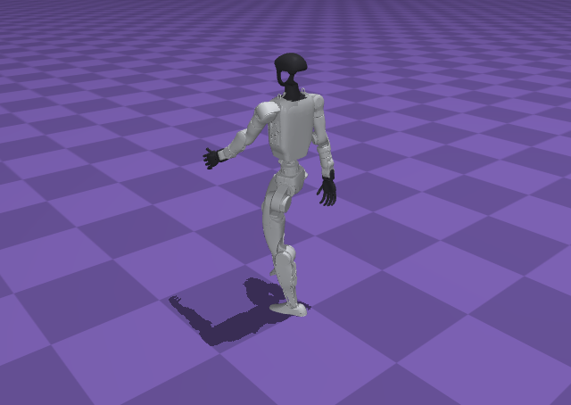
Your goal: Upper body actions
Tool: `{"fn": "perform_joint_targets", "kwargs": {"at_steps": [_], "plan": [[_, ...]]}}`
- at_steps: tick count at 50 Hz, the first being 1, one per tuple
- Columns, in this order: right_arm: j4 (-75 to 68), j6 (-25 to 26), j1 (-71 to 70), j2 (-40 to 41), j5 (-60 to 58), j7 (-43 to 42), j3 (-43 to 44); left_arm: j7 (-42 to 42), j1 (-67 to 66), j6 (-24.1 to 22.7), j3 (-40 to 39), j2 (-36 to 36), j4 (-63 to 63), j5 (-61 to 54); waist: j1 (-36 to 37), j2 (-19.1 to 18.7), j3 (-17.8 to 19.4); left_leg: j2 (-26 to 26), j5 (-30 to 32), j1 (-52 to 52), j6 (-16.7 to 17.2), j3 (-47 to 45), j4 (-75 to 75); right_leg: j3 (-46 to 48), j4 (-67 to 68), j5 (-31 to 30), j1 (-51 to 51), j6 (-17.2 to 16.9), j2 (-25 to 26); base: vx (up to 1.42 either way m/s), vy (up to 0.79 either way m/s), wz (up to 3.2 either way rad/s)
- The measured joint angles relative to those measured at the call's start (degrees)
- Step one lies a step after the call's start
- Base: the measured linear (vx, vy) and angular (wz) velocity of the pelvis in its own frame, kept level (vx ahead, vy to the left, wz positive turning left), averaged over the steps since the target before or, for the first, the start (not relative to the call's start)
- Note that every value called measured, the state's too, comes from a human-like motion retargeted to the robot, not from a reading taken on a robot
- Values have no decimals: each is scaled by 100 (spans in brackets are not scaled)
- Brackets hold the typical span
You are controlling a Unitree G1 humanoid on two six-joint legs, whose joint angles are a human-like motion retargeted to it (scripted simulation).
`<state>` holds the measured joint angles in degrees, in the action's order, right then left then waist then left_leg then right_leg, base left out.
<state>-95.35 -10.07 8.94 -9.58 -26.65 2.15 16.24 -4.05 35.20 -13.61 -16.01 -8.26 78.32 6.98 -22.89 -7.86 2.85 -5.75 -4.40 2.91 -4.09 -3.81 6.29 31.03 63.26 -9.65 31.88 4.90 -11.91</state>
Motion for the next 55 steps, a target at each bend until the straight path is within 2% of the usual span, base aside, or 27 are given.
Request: {"fn": "perform_joint_targets", "kwargs": {"at_steps": [3, 7, 8, 11, 13, 15, 18, 20, 23, 27, 30, 40, 43, 48, 52, 55], "plan": [[262, -136, -417, 100, 215, 130, -224, 161, -752, 116, 54, -39, -9, 73, 323, 46, -205, 53, -83, -31, 17, -295, -2, -226, -1292, -259, -987, -97, 580, 6, -8, -78], [464, -260, -778, 164, 318, 154, -470, 553, -1576, 336, 59, 12, 250, 211, 627, 218, -509, 341, -70, -109, 18, -412, -116, -908, -3544, -428, -2276, -471, 1212, 2, -11, -22], [485, -280, -890, 167, 354, 194, -527, 708, -1759, 416, 45, 1, 303, 291, 666, 325, -551, 485, -69, -134, 6, -401, -126, -1035, -4143, -174, -2596, -639, 1264, -5, -15, 2], [601, -297, -1180, 217, 355, 329, -691, 1028, -2200, 679, -119, -44, 482, 423, 1076, 665, -607, 843, -70, -170, -6, -663, -208, -894, -5294, 1044, -3195, -642, 1187, -9, -16, -57], [701, -331, -1277, 269, 374, 375, -807, 1244, -2468, 709, -231, -44, 543, 428, 1485, 860, -612, 976, -75, -158, 20, -905, -287, -748, -5779, 1360, -3298, -664, 1057, -2, -21, -101], [802, -347, -1304, 324, 410, 439, -921, 1769, -2744, 658, -149, -59, 516, 341, 1933, 1049, -576, 1072, -50, -135, 53, -1129, -367, -915, -6163, 1134, -3316, -673, 1018, -2, -24, -92], [937, -330, -1463, 383, 379, 531, -1031, 2667, -2856, 646, 100, 63, 396, 459, 2466, 1096, -431, 972, 20, -286, 133, -1362, -449, -1094, -6251, 1039, -3160, -703, 1051, -28, -24, -66], [1008, -328, -1612, 400, 356, 541, -1160, 3121, -2901, 546, 362, 172, 165, 681, 2472, 1079, -262, 934, 100, -380, 161, -1322, -467, -1119, -6150, 1054, -3020, -658, 1025, -27, -21, 22], [1090, -307, -1693, 418, 300, 601, -1398, 3378, -3016, 387, 925, 296, -299, 1003, 2095, 987, -68, 906, 251, -379, 169, -965, -516, -793, -6193, 1085, -3163, -632, 1066, -12, -11, 94], [1137, -267, -1560, 451, 149, 664, -1504, 4032, -2956, 372, 1226, 568, -500, 1470, 1866, 879, -107, 852, 328, -429, 235, -800, -539, -601, -6332, 1083, -3261, -627, 1112, -7, -1, 52], [1028, -241, -1335, 495, 168, 615, -1467, 4421, -2968, 356, 1394, 757, -461, 1545, 2031, 949, -161, 891, 356, -416, 266, -753, -545, -604, -6337, 1093, -3271, -567, 1101, 4, -9, 8], [465, 7, -1120, 411, 26, 446, -1396, 4128, -3089, 385, 1352, 824, -636, 1190, 1999, 833, -272, 797, 377, -373, 358, -807, -561, -636, -6339, 1146, -3299, -475, 1200, -1, -2, -3], [469, 0, -1070, 381, -6, 409, -1368, 3626, -3088, 277, 1388, 716, -747, 1040, 1972, 822, -273, 783, 378, -358, 372, -824, -558, -650, -6323, 1151, -3297, -457, 1208, 0, 0, 0], [438, 10, -1051, 292, -50, 390, -1415, 2096, -3071, 136, 1570, 484, -931, 1561, 1926, 761, -217, 739, 379, -307, 384, -859, -547, -705, -6307, 1138, -3317, -424, 1250, -2, 1, -5], [415, 31, -1116, 247, -86, 383, -1464, 1764, -3020, 116, 1749, 479, -776, 1653, 1835, 705, -176, 699, 392, -277, 391, -887, -551, -713, -6295, 1121, -3323, -412, 1275, -6, 3, -7], [473, 19, -1185, 254, -143, 416, -1476, 1889, -3000, 81, 1798, 523, -665, 1809, 1775, 662, -130, 671, 395, -255, 389, -906, -565, -741, -6274, 1096, -3300, -412, 1292, -6, 2, -15]]}}
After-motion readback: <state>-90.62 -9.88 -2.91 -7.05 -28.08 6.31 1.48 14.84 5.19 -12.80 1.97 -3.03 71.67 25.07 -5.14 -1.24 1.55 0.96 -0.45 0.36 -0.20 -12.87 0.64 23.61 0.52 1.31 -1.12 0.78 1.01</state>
